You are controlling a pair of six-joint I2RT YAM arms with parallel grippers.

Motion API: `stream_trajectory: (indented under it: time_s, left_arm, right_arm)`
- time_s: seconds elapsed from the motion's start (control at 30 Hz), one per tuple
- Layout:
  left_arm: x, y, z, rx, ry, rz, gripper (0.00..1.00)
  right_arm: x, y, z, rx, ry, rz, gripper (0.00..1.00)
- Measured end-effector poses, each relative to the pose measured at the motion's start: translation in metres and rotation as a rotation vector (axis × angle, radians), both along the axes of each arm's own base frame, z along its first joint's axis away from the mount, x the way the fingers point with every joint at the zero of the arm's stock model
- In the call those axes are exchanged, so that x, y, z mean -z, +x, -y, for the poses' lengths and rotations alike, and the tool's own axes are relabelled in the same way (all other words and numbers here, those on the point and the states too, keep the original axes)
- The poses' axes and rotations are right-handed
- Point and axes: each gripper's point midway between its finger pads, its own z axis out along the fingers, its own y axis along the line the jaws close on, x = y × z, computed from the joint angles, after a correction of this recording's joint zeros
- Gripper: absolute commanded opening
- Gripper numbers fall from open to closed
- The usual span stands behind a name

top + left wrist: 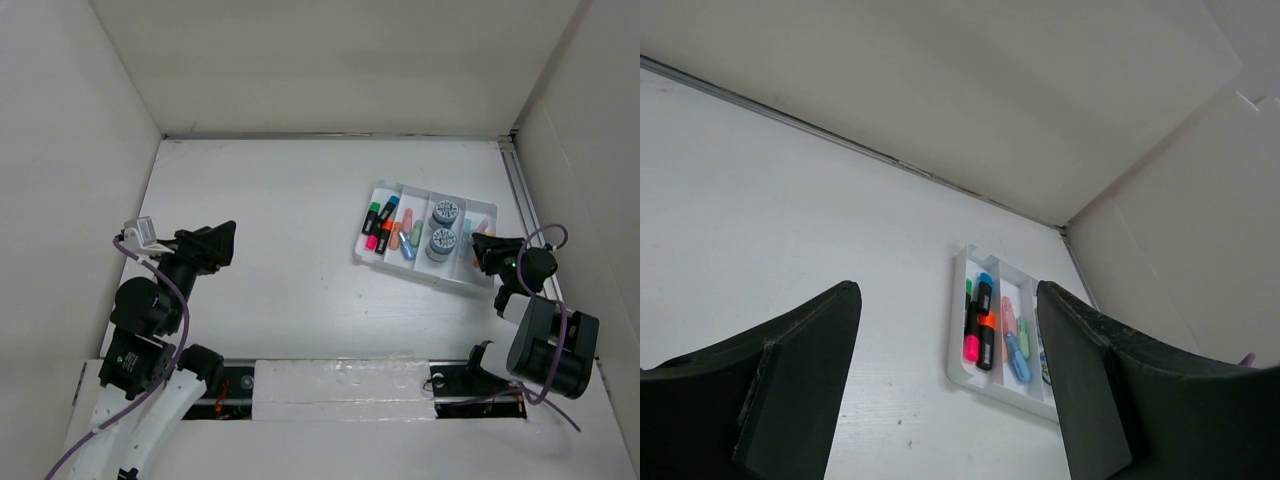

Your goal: Organize the desk

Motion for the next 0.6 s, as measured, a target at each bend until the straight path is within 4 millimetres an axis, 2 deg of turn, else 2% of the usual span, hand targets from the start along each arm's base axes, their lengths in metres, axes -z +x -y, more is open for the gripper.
stream_trajectory:
  time_s: [0.07,0.1,0.23,0.4,0.53,0.57,0.6]
  left_arm:
    - [0.000,0.000,0.000,0.000,0.000,-0.001,0.67]
    - [0.000,0.000,0.000,0.001,0.000,-0.001,0.67]
    - [0.001,0.002,0.001,0.003,0.003,-0.006,0.68]
    - [0.001,0.003,0.002,0.003,0.003,-0.007,0.68]
    - [0.001,0.002,0.003,0.008,0.003,-0.006,0.68]
    - [0.001,0.002,0.003,0.011,0.003,-0.006,0.69]
    - [0.001,0.002,0.004,0.014,0.003,-0.006,0.69]
  right_arm:
    - [-0.003,-0.002,0.001,0.005,-0.008,0.010,0.52]
    - [-0.006,-0.002,0.001,0.006,-0.012,0.018,0.53]
    - [-0.026,-0.004,0.003,0.019,-0.056,0.072,0.54]
    - [-0.038,-0.007,0.002,0.020,-0.082,0.104,0.51]
    - [-0.051,-0.009,-0.009,-0.022,-0.102,0.143,0.37]
    - [-0.055,-0.009,-0.016,-0.046,-0.109,0.157,0.24]
    - [-0.061,-0.009,-0.027,-0.082,-0.122,0.172,0.15]
